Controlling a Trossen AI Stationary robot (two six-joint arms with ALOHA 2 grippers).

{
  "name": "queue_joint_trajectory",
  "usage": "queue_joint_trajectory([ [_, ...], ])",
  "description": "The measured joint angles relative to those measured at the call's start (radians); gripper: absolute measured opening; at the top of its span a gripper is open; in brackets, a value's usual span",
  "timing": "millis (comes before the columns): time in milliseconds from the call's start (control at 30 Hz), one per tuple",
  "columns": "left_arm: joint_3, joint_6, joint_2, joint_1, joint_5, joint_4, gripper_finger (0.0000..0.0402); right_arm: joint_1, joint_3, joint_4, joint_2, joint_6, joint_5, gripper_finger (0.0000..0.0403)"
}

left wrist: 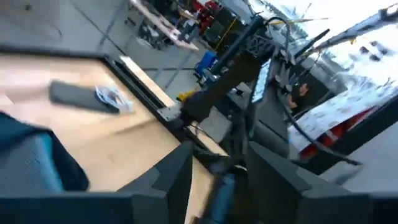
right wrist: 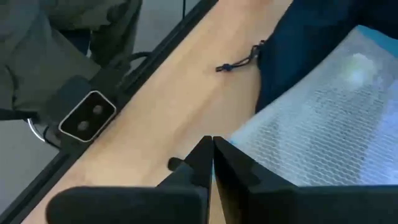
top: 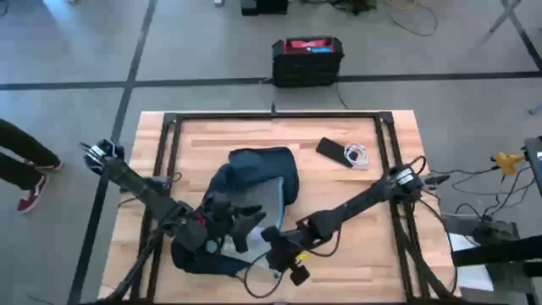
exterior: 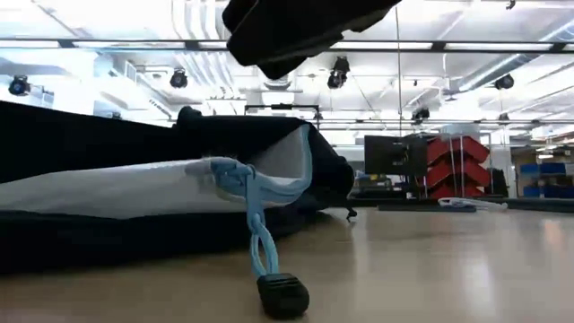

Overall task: Unpack backpack
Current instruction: Put the white zip bag into the black backpack

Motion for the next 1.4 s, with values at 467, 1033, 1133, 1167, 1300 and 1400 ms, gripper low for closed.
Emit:
queue_joint_trajectory([
  [467,0.029,-0.179,0.003,-0.027,0.461,-0.675,0.0108,0.028,0.000,-0.030,0.000,-0.016,-0.014,0.0029],
  [1033,0.019,-0.524,0.089,-0.148,0.967,-1.176,0.0104,0.030,-0.003,0.022,0.081,0.107,-0.009,0.0170],
  [1133,0.003,-0.523,0.103,-0.148,1.046,-1.136,0.0129,0.030,-0.003,0.022,0.101,0.115,-0.010,0.0181],
  [1167,-0.002,-0.520,0.107,-0.148,1.068,-1.117,0.0137,0.030,-0.003,0.026,0.109,0.122,-0.011,0.0183],
  [1300,-0.017,-0.509,0.119,-0.148,1.101,-1.032,0.0163,0.030,-0.003,0.030,0.128,0.139,-0.013,0.0188],
  [1400,-0.030,-0.506,0.140,-0.143,1.101,-1.031,0.0177,0.030,-0.003,0.036,0.128,0.139,-0.011,0.0187],
])
